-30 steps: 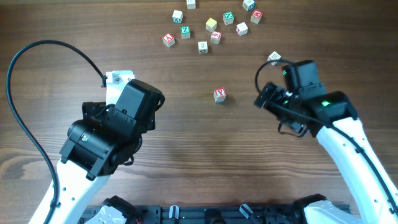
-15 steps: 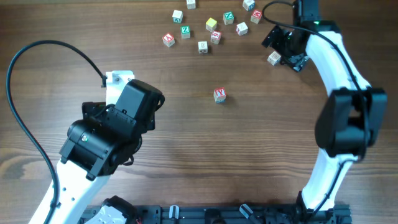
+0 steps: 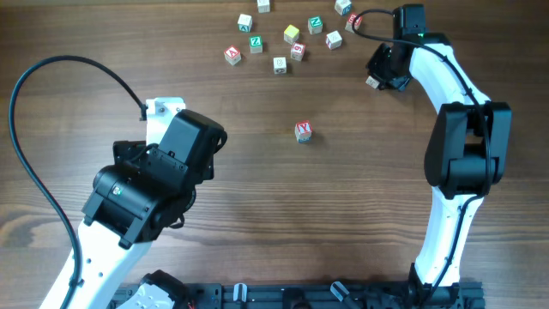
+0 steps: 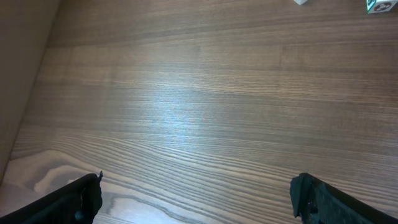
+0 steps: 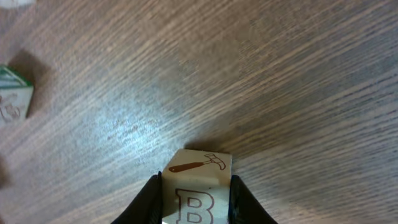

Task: Form a tower
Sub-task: 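Carry the B block with the right gripper over the stack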

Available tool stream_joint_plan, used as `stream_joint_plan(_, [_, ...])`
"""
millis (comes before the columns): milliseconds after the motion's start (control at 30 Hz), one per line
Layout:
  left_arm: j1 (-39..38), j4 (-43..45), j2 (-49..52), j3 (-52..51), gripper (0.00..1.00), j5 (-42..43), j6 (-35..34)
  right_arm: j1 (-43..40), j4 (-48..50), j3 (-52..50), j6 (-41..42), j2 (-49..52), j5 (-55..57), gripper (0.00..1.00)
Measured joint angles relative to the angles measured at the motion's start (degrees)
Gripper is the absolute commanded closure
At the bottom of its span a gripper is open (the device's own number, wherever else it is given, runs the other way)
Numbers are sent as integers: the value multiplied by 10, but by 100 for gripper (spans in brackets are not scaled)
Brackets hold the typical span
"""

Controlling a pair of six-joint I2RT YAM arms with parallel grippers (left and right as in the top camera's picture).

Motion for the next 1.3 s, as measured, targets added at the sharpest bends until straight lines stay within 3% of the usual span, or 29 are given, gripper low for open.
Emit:
stream_joint_plan(167, [0,0,0,0,0,0,0,0,-61,5,-79,-23,-37,90])
stream_joint_plan(367, [0,0,0,0,0,0,0,9,-156,17,-189,-211,-142,90])
stream_joint_plan(533, [0,0,0,0,0,0,0,104,-226,19,-273,-248,-153,85])
stream_joint_plan(833, [0,0,0,0,0,0,0,229,-193,-42,-306,-247,-71,88])
stream_joint_plan(1133, [0,0,0,0,0,0,0,246,-87,-168,-309,-244,-37,88])
stream_joint_plan(1300, [0,0,0,0,0,0,0,246,-79,-174,-279,-244,-37,88])
